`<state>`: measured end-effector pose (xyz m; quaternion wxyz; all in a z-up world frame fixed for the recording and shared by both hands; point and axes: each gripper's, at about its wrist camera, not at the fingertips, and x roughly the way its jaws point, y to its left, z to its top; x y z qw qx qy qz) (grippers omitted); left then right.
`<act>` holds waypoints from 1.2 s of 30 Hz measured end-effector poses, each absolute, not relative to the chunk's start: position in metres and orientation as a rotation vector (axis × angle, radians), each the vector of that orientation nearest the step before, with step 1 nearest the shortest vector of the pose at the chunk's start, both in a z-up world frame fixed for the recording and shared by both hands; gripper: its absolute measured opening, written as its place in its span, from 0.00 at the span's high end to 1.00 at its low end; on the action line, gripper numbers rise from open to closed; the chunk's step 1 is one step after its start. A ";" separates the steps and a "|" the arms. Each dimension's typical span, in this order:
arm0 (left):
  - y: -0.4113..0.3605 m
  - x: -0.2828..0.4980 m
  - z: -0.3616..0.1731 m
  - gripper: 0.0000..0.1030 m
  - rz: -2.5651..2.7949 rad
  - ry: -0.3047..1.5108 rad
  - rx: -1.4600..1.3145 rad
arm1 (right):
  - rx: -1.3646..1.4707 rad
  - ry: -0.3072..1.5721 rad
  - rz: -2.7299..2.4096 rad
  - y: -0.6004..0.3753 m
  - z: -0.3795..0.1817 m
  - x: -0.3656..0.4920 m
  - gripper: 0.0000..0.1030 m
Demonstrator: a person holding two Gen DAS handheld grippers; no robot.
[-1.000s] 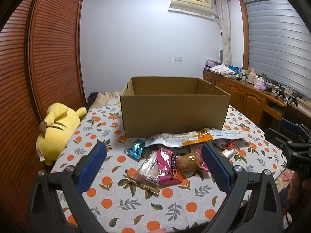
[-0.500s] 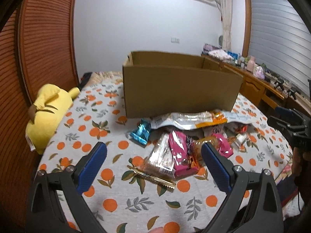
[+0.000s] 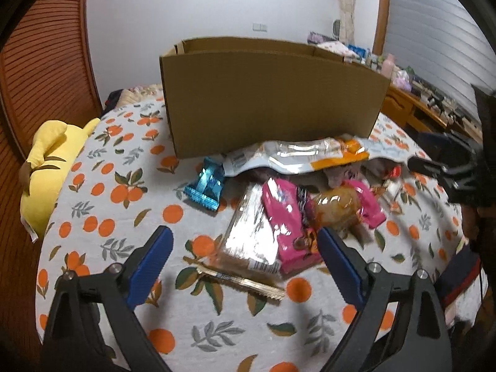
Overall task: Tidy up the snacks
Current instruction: 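Close the left gripper on the granola pack while the right grasps the white pouch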
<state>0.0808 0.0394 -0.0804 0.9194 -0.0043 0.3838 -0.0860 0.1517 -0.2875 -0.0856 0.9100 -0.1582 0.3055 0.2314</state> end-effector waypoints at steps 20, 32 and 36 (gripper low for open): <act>0.058 0.090 -0.096 0.22 -0.189 0.905 0.101 | -0.446 0.739 0.466 -0.285 -0.116 0.198 0.20; 0.052 0.129 -0.094 0.22 -0.228 0.912 0.120 | -0.455 0.755 0.576 -0.270 -0.112 0.204 0.44; 0.052 0.130 -0.098 0.34 -0.255 0.922 0.096 | -0.436 0.750 0.595 -0.270 -0.107 0.206 0.56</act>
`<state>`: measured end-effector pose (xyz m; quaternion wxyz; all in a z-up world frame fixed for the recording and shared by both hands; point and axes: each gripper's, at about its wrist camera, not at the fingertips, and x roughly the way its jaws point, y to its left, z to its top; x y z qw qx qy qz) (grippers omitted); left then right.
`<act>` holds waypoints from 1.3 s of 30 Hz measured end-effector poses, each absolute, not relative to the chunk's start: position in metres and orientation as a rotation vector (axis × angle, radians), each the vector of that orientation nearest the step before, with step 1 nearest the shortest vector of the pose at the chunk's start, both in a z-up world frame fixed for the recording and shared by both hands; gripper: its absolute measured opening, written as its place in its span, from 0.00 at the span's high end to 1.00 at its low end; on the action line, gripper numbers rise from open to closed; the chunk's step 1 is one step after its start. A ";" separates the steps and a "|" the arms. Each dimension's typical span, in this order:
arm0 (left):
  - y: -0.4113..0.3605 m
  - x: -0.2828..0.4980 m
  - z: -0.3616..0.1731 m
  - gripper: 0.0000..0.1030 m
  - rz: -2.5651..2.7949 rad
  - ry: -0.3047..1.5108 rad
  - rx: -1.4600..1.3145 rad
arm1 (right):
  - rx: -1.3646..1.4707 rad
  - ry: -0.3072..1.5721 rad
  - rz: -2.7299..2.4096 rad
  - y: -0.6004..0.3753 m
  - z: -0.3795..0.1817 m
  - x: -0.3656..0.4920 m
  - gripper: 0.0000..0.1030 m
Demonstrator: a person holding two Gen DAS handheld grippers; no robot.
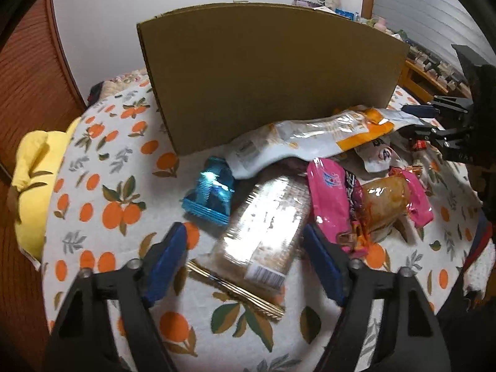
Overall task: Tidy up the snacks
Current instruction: 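Close the left gripper on the granola pack while the right grasps the white pouch, then lift the granola bar pack with the left gripper and drop it into the box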
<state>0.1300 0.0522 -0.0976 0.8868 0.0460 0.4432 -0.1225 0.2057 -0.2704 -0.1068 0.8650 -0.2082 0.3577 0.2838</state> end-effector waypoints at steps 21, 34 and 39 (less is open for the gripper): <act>0.052 0.118 -0.098 0.58 -0.285 0.898 0.056 | -0.481 0.743 0.623 -0.268 -0.100 0.200 0.65; 0.062 0.104 -0.097 0.59 -0.266 0.873 0.003 | -0.528 0.784 0.671 -0.257 -0.106 0.203 0.67; 0.065 0.097 -0.094 0.60 -0.260 0.857 -0.019 | -0.551 0.775 0.661 -0.264 -0.102 0.194 0.70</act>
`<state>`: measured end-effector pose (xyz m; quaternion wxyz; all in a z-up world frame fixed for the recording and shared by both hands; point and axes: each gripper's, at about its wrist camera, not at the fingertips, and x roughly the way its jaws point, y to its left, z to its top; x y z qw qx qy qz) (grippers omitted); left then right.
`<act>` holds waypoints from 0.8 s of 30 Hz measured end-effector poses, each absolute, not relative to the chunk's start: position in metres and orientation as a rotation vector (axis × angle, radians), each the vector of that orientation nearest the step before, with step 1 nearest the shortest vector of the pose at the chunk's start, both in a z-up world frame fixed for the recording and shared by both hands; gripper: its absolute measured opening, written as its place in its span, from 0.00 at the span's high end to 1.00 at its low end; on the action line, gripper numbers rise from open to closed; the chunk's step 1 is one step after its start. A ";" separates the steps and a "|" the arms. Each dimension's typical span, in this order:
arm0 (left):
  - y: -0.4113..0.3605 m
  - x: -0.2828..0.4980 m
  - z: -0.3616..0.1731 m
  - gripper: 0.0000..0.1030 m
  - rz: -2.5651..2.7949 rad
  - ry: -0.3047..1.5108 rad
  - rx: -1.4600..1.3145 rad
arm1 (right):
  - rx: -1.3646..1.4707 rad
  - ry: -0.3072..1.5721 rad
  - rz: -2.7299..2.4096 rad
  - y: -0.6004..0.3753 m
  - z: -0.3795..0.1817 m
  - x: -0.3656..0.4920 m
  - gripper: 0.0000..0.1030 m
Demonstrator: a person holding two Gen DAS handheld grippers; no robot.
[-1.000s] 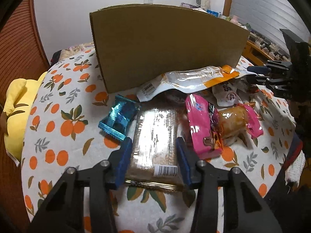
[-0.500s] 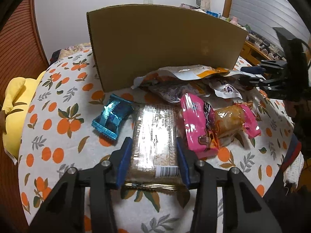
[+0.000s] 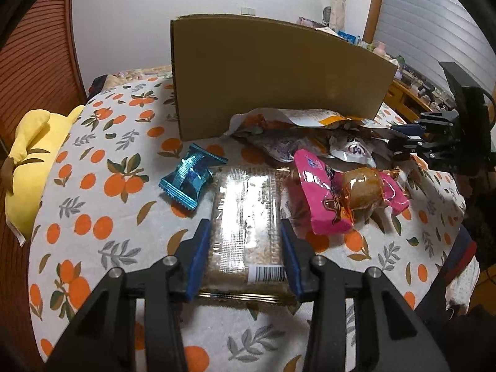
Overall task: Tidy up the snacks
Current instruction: 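Lift the granola bar pack with the left gripper and drop it into the box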
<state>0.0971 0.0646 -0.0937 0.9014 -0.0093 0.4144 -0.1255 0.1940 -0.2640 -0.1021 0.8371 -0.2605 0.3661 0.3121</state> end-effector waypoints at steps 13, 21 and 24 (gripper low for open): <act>0.068 0.086 -0.073 0.60 -0.255 0.804 -0.039 | -0.505 0.697 0.659 -0.280 -0.075 0.170 0.75; 0.061 0.087 -0.051 0.60 -0.268 0.756 -0.029 | -0.486 0.647 0.678 -0.274 -0.056 0.159 0.75; 0.059 0.089 -0.040 0.60 -0.272 0.736 -0.023 | -0.483 0.620 0.689 -0.270 -0.044 0.154 0.75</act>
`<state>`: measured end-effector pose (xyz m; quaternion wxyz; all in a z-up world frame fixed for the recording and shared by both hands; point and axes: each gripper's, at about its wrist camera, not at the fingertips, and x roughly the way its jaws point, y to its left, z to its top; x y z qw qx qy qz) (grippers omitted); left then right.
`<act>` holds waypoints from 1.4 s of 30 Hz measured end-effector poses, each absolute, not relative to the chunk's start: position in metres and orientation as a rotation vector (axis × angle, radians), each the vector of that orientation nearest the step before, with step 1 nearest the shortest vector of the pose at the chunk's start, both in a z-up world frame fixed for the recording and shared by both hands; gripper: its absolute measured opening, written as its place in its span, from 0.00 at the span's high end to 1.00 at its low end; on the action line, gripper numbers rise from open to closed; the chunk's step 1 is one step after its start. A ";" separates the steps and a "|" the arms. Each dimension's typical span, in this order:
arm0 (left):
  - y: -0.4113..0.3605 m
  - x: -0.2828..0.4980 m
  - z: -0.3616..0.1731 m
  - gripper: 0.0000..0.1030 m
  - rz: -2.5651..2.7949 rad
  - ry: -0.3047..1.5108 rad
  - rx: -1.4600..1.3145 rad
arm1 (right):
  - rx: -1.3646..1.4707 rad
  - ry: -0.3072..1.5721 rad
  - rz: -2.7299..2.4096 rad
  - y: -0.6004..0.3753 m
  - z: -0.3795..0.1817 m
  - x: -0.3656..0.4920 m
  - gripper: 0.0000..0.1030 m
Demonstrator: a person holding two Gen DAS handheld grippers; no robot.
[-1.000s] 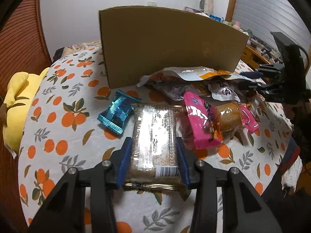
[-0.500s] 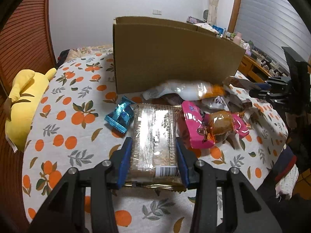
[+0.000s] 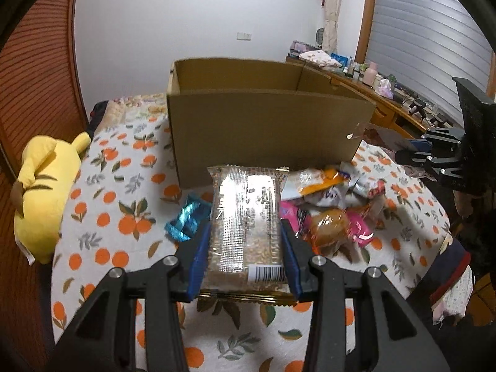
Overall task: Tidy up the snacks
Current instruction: 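Lift the granola bar pack with the left gripper and drop it into the box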
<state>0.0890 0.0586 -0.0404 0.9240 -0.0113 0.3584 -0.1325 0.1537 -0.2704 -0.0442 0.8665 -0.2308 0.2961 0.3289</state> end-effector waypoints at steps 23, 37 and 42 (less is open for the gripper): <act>0.029 0.139 0.038 0.60 -0.316 0.615 0.081 | -0.413 0.504 0.671 -0.255 0.009 0.178 0.74; 0.024 0.193 0.053 0.60 -0.305 0.632 0.105 | -0.394 0.469 0.657 -0.234 0.024 0.212 0.74; 0.025 0.217 0.048 0.60 -0.279 0.654 0.095 | -0.395 0.468 0.649 -0.220 0.025 0.227 0.74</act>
